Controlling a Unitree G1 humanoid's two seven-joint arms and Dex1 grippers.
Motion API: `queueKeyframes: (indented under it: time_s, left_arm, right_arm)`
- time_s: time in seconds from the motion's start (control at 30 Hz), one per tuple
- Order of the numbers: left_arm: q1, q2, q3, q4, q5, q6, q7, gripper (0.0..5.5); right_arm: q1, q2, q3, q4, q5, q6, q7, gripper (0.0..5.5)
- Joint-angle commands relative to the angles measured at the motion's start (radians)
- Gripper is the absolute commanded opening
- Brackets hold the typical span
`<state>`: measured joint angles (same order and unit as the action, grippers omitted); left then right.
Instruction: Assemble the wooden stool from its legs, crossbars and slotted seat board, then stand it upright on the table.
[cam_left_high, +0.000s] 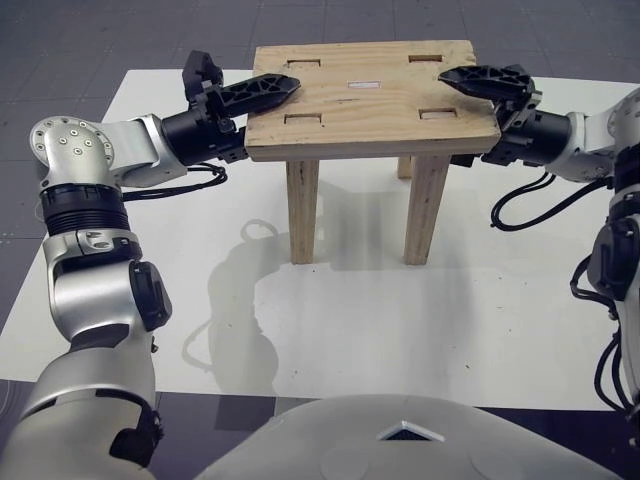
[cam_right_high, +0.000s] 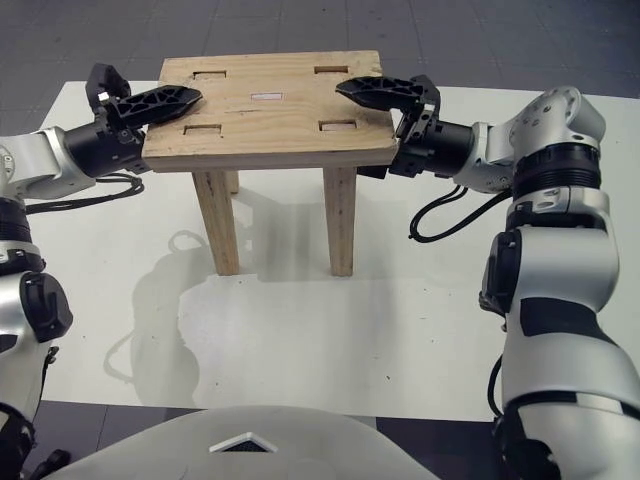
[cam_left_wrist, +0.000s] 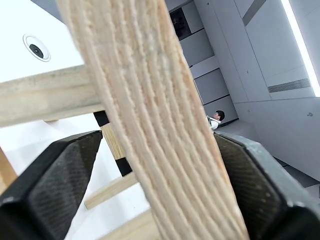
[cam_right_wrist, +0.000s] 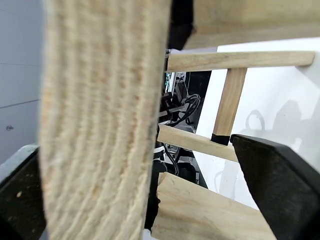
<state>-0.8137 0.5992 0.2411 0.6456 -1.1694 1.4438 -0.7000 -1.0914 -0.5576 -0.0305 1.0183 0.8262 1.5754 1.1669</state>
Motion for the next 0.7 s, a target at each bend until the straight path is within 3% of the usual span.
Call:
queueKeyframes:
  time_s: [0.03,0.1,0.27,0.57,0.67,0.7]
  left_arm:
    - [-0.038,-0.008,0.059,0.033,0.025,0.034,0.011,4.01]
    - [-0.057,-0.01,0.084,0.044,0.034,0.043,0.014,4.01]
    - [-0.077,0.018,0.121,0.072,0.074,0.075,0.011,4.83]
    - [-0.009,0.154,0.177,0.056,0.149,0.084,-0.042,4.83]
    - [0.065,0.222,0.188,-0.046,0.21,-0.046,-0.065,4.83]
    - [0.095,0.23,0.198,-0.107,0.23,-0.101,-0.061,4.86]
  right_arm:
    - [-0.05,-0.002,-0.029,0.0,-0.039,-0.025,0.003,5.48]
    - [-0.06,-0.006,-0.031,-0.004,-0.053,-0.023,0.01,5.48]
    - [-0.051,-0.038,-0.012,-0.007,-0.11,-0.034,0.025,5.5]
    - [-0.053,-0.13,-0.018,0.055,-0.225,-0.139,0.049,5.5]
    - [-0.031,-0.172,-0.052,0.046,-0.288,-0.294,-0.028,5.5]
    - [-0.028,-0.179,-0.07,0.024,-0.304,-0.345,-0.07,5.23]
